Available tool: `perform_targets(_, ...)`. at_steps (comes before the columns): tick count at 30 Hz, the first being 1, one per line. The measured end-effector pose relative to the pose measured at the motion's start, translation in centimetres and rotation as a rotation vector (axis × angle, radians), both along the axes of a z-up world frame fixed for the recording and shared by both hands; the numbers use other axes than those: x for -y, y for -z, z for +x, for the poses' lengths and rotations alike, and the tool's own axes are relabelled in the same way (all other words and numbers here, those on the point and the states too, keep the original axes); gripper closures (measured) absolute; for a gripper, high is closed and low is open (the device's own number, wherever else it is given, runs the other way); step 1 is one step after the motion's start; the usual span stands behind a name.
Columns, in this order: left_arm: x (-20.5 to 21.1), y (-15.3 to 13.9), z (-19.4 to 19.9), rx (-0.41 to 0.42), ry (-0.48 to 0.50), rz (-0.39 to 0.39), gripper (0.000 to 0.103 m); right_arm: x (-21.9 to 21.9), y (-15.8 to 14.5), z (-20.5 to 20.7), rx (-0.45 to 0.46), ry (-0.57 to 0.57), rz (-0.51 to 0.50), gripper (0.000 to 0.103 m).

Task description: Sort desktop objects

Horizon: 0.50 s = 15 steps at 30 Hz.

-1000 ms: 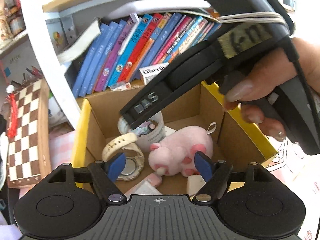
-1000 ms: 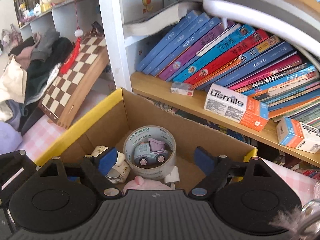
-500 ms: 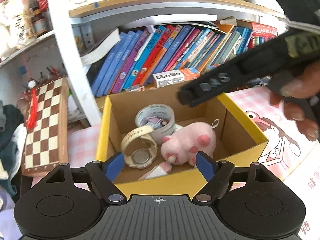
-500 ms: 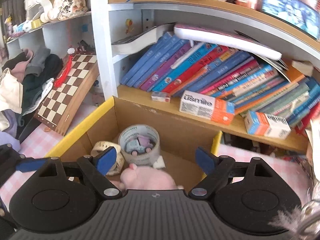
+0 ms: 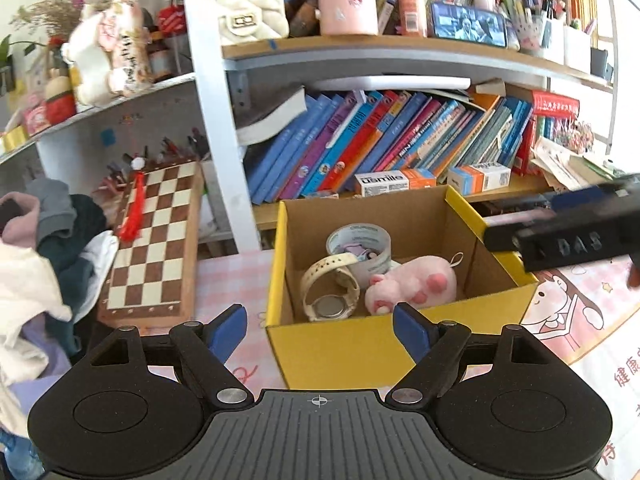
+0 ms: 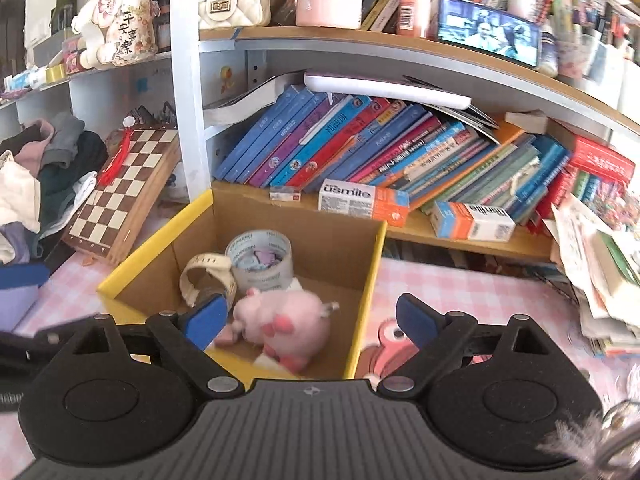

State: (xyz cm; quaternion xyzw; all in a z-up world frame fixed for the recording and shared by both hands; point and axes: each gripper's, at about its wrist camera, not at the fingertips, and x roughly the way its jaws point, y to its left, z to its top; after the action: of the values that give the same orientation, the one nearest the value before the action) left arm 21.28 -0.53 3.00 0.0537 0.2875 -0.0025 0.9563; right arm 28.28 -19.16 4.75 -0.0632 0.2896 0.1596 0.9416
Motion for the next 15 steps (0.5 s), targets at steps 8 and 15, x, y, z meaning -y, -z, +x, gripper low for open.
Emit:
perform_targets(8,0.4,0.5,-4.2,0.012,-0.011,-0.019,0.02,0.8,1.1,-6.2,0.025,0.067,0.013,0.007)
perform_targets(15,0.7,1.7,-7.5,-0.016,-0.024,-0.025,0.02,1.4,2.9,-10.9,0.004,0.122,0.024,0.005)
